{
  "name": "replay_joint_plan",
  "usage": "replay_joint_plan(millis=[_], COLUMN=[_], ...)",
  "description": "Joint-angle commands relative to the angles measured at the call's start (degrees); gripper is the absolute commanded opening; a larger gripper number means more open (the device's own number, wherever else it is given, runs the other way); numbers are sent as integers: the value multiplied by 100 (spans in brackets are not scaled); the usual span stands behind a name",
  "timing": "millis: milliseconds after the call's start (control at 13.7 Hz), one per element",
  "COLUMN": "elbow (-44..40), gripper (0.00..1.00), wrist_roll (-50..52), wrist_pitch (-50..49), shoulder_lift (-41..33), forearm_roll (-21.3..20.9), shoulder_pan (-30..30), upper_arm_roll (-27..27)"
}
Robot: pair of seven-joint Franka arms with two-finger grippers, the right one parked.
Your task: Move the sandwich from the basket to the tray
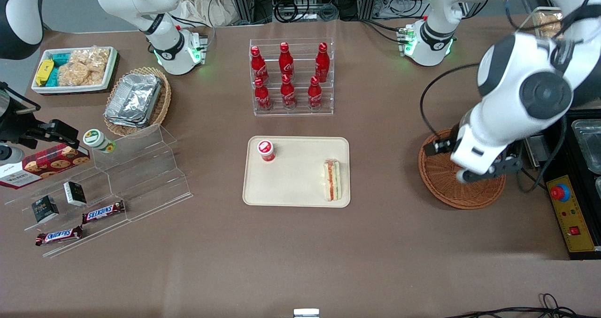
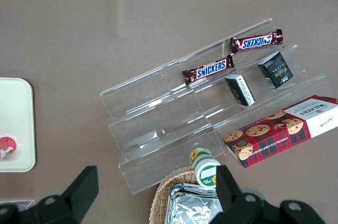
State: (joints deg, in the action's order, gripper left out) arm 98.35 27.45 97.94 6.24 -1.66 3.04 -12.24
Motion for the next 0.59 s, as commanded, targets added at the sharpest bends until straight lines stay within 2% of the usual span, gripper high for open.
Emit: replay_joint_plan(millis=[0,220,512], elbow=[1003,652,-104], gripper=[100,100,100], wrist_roll=[-877,-2118,-2366], wrist_pitch=[61,-486,-837], shoulder_lift=[-905,-870,-406], forearm_roll=[105,52,-9], shoulder_pan=[-382,-953,-1297], upper_arm_roll=[-33,-33,-33])
